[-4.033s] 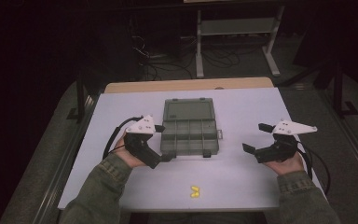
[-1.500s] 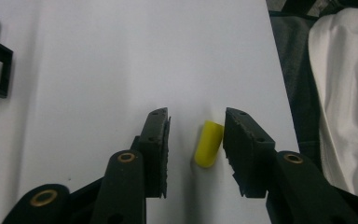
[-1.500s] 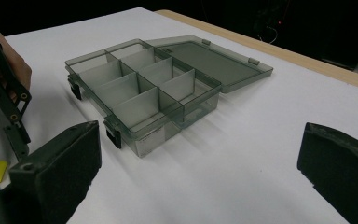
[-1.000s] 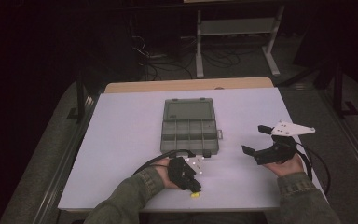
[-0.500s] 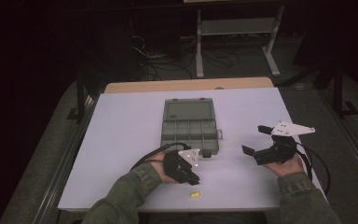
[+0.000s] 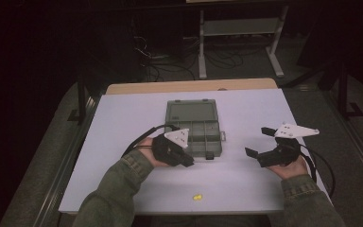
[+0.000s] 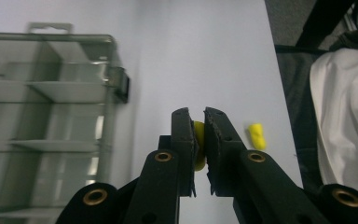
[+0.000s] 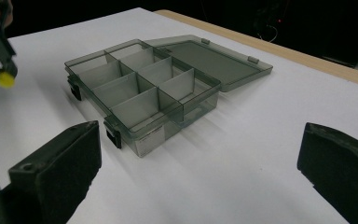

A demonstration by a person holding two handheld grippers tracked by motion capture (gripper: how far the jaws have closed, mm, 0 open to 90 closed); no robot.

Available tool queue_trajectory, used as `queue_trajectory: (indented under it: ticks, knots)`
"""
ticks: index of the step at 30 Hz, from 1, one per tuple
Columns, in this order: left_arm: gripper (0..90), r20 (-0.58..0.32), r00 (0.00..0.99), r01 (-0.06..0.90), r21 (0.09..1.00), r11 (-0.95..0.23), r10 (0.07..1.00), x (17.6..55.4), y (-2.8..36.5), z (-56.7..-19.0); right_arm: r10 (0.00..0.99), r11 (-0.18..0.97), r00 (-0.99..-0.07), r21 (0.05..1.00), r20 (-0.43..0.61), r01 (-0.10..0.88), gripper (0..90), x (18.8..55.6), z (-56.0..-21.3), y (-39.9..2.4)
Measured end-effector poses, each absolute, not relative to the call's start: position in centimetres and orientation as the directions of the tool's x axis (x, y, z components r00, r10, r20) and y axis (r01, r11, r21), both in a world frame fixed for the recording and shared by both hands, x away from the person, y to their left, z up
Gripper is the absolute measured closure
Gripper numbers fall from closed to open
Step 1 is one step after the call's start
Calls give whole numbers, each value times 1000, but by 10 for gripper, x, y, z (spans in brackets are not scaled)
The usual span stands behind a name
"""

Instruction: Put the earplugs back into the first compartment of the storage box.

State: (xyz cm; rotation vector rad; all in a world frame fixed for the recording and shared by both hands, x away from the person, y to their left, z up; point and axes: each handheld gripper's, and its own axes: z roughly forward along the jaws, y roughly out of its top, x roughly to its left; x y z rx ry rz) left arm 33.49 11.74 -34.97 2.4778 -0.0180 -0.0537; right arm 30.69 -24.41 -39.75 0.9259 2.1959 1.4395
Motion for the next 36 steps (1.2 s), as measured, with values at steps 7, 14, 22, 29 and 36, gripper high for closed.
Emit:
queue_trajectory:
  ticks: [7, 14, 22, 29, 36]
  knots:
    - [823, -32, 999, 44, 645, -763, 31, 354, 132, -332, 687, 268, -724, 905, 60, 330, 0, 307, -398, -244]
    - [823, -22, 998, 62, 637, -768, 62, 365, 138, -326, 686, 271, -725, 903, 61, 333, 0, 307, -398, -243]
    - [823, -20, 994, 96, 637, -765, 108, 382, 141, -318, 686, 276, -725, 902, 58, 333, 0, 307, -399, -243]
    - [817, -6, 989, 116, 630, -768, 145, 394, 146, -313, 689, 282, -723, 900, 50, 331, 0, 307, -399, -243]
    - [817, -2, 979, 158, 635, -756, 203, 407, 156, -317, 685, 291, -727, 897, 48, 332, 0, 307, -400, -241]
